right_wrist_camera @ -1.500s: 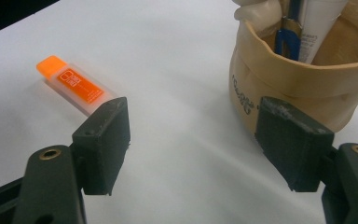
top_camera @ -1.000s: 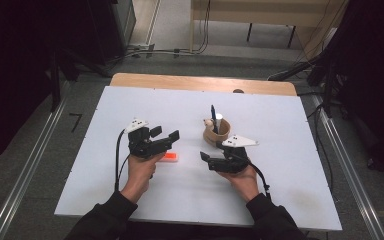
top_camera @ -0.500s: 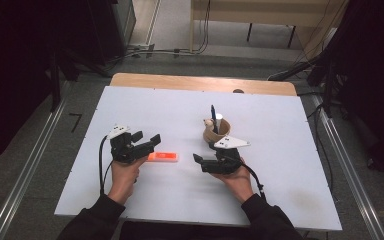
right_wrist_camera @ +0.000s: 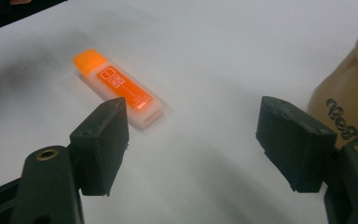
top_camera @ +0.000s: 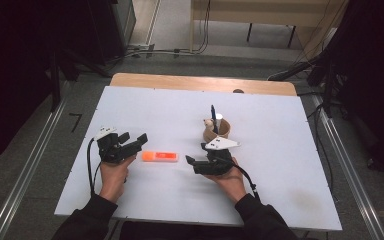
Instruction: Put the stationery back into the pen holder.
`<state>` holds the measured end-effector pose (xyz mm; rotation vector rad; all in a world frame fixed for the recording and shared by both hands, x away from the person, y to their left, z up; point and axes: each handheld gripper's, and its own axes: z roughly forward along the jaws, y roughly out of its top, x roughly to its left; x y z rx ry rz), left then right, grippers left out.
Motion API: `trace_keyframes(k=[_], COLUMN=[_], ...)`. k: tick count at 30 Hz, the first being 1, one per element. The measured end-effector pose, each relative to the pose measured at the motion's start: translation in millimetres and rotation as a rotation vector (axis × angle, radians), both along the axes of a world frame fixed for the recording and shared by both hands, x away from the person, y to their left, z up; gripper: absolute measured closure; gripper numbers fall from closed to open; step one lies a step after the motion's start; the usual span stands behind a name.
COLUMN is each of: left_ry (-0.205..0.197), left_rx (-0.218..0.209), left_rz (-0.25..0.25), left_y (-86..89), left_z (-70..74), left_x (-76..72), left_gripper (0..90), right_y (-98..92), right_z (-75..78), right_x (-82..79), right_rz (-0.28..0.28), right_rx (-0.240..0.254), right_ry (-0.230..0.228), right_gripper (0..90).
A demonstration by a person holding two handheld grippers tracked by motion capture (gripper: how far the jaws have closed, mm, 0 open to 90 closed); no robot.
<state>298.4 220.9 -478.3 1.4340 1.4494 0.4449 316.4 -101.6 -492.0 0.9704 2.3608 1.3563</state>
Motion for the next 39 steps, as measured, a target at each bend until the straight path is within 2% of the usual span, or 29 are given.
trace_keyframes(k=[6, 39], left_ry=[0.007, 0.010], left_rx=[-0.009, -0.016], left_rz=[0.014, 0.020], left_y=[4.0, 6.0], left_z=[-1.8, -3.5], left_x=[0.3, 1.7], left_gripper=[21.9, 22.1], right_y=[11.8, 73.8], right_z=[-2.9, -9.0], right_x=[-0.5, 7.9], right_rz=[0.016, 0.104], right_rx=[-0.015, -0.095], right_ry=[0.002, -0.036], right_gripper=[23.6, 23.9])
